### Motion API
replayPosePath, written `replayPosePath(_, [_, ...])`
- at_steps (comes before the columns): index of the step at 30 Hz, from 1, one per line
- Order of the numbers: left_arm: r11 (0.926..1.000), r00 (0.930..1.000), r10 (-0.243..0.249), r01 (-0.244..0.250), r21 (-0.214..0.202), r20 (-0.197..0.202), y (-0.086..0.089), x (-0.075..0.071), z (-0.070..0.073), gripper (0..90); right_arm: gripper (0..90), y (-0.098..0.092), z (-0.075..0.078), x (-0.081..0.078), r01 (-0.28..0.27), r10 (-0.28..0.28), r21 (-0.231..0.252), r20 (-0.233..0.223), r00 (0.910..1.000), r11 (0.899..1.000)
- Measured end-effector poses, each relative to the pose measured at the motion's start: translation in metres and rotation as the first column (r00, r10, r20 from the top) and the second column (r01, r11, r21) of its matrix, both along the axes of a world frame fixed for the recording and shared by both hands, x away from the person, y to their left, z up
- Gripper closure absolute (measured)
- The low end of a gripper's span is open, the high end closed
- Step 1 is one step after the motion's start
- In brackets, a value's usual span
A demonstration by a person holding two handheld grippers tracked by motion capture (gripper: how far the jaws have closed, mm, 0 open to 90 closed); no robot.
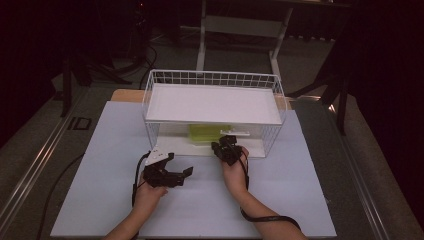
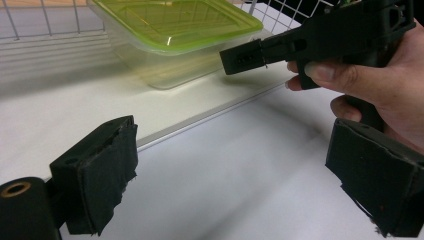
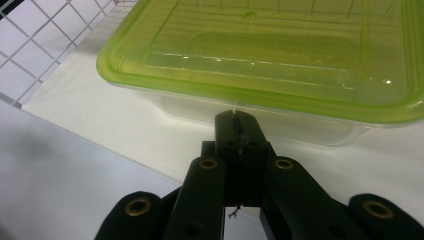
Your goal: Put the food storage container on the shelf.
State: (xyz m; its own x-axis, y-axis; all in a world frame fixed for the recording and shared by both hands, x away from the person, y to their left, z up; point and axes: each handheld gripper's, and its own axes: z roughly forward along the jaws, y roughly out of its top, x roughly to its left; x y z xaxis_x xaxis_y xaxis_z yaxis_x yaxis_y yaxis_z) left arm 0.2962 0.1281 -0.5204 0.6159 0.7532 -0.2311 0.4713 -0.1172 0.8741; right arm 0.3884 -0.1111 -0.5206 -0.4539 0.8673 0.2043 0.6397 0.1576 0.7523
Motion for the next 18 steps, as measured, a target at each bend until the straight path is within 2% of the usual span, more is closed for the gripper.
replayPosePath(8, [1.0000, 1.0000, -0.003, 0.003, -0.003, -0.001, -0.001, -0.001, 0.000, 7.4, 89.8, 0.002, 0.005, 0.005, 0.020, -0.020, 0.006, -0.012, 0.9997, 1.000])
replayPosePath(9, [1.0000, 1.0000, -0.006, 0.006, 0.002, -0.004, -0.001, -0.001, -0.001, 7.4, 89.8, 0.002, 0.005, 0.008, 0.015, -0.015, 0.005, 0.000, 0.9999, 1.000])
replayPosePath(18, [1.0000, 1.0000, -0.007, 0.007, 0.006, -0.002, -0.002, -0.001, -0.001, 7.4, 89.2, 0.004, 0.002, 0.011, 0.018, -0.018, 0.004, -0.008, 0.9998, 1.000])
